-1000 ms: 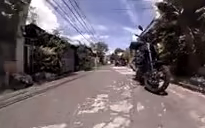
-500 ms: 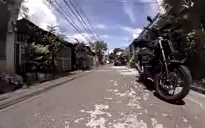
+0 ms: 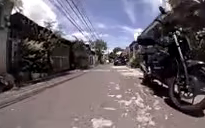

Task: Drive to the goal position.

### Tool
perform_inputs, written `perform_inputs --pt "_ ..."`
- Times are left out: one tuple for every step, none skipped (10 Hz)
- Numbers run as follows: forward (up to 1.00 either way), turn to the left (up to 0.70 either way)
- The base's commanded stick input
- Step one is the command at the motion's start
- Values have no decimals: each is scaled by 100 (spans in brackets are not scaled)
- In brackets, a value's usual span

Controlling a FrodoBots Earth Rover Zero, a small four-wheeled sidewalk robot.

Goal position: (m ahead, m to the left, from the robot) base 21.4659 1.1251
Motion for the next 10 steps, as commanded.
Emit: perform_inputs --pt "85 0" --pt "85 0" --pt "85 0" --pt "85 0" --pt "85 0" --pt "85 0" --pt "85 0" --pt "85 0" --pt "85 0" --pt "85 0"
